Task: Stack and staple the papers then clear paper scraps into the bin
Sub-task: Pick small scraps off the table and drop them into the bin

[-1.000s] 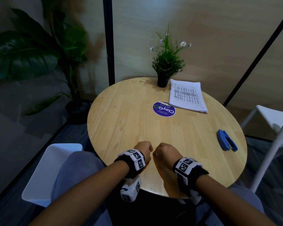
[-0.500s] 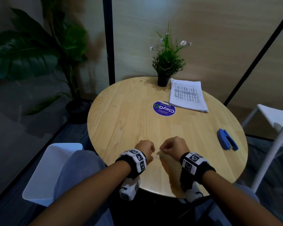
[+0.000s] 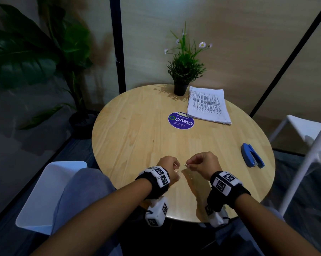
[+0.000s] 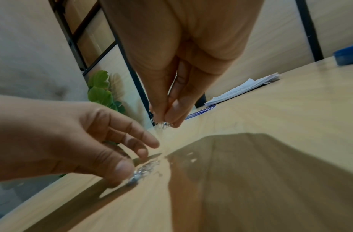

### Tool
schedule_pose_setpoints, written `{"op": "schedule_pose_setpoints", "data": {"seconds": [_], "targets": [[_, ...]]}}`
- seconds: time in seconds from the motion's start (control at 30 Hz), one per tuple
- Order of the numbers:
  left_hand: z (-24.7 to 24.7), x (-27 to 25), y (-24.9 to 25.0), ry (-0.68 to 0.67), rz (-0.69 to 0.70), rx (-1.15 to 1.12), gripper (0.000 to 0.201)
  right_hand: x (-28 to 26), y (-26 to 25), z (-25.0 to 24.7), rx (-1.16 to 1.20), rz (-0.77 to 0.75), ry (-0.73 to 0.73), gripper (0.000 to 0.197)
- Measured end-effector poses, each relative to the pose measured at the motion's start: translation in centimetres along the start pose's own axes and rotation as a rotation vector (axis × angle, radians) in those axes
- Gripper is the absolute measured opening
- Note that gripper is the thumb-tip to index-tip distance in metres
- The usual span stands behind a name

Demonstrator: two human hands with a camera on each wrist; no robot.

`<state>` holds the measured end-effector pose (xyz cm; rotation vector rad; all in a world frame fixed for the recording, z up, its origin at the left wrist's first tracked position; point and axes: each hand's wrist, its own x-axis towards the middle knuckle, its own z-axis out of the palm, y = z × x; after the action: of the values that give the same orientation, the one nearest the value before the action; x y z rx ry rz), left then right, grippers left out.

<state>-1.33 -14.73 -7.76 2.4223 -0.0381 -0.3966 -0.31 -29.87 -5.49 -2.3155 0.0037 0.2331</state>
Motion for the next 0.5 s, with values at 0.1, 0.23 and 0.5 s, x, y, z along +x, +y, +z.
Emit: {"op": "schedule_pose_setpoints", "data": {"seconds": [0.1, 0.23, 0.5], "targets": [[0.19, -0.19, 0.2, -0.025, 0.042, 0.168, 0.048, 0.06, 0.89, -0.77, 0.022, 0.033, 0.031, 0.014], [0.09, 0.1, 0.67, -0.053, 0.062, 0.198, 0.038, -0.06, 1.19, -0.8, 0.042, 0.055, 0.045, 0.013], [-0.06, 0.55, 0.6, -0.106, 0.073, 0.17, 0.021, -0.55, 0.94, -0.42, 0.052, 0.035, 0.031, 0.011]]}}
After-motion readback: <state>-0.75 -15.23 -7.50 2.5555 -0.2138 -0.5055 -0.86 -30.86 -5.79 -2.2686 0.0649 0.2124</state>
